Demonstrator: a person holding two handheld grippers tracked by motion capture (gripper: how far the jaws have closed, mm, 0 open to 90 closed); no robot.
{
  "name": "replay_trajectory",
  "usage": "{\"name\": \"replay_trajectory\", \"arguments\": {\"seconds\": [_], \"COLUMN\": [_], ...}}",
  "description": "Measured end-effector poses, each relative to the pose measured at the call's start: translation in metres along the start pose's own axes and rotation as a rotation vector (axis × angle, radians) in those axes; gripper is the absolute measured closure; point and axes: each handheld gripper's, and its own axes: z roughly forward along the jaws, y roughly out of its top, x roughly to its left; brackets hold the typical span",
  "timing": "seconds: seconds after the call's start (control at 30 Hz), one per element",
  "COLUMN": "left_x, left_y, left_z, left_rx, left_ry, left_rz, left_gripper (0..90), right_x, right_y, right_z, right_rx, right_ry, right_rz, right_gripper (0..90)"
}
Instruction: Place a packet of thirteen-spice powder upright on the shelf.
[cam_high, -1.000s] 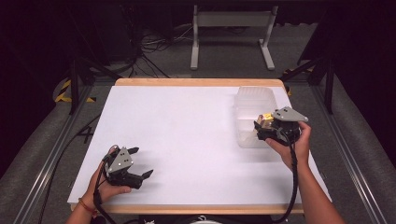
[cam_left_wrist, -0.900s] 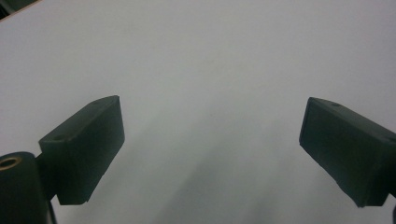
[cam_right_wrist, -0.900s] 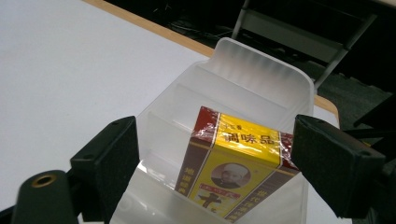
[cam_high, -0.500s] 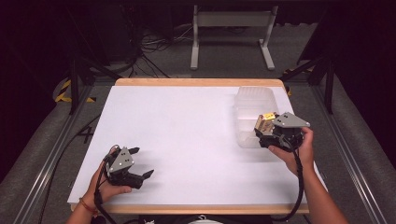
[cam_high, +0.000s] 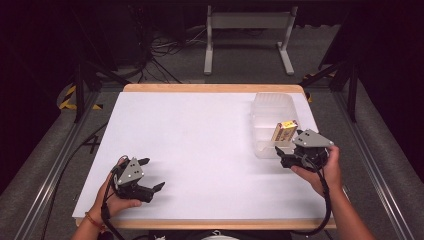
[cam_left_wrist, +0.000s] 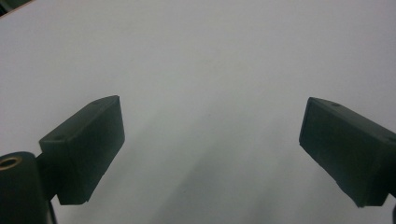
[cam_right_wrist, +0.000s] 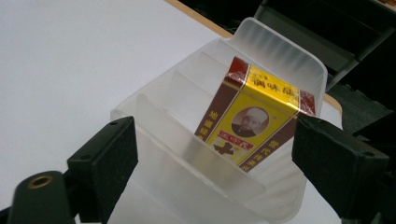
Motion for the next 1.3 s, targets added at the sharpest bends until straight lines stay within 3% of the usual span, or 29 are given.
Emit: {"name": "replay_trajectory", "arguments": {"seconds": [0.57, 0.83, 0.97, 1.3], "left_x": [0.000, 0.000, 0.000, 0.000], "left_y": [0.000, 0.001, 0.001, 0.002], "left_z": [-0.001, 0.000, 0.001, 0.003], "left_rx": [-0.001, 0.000, -0.002, -0.003], "left_ry": [0.002, -0.006, -0.008, -0.019], "left_rz": [0.002, 0.012, 0.011, 0.010], "left_gripper": [7.5, 7.5, 7.5, 7.5], "right_x": [0.009, 0.012, 0.014, 0.014], "right_y": [-0.025, -0.044, -0.051, -0.078], "right_z": [-0.009, -0.008, -0.008, -0.015], "right_rx": [0.037, 0.057, 0.068, 0.037], "right_ry": [0.020, 0.036, 0.035, 0.039], "right_rz": [-0.085, -0.092, -0.091, -0.012], "right_gripper": [13.1, 12.6, 12.5, 12.5]}}
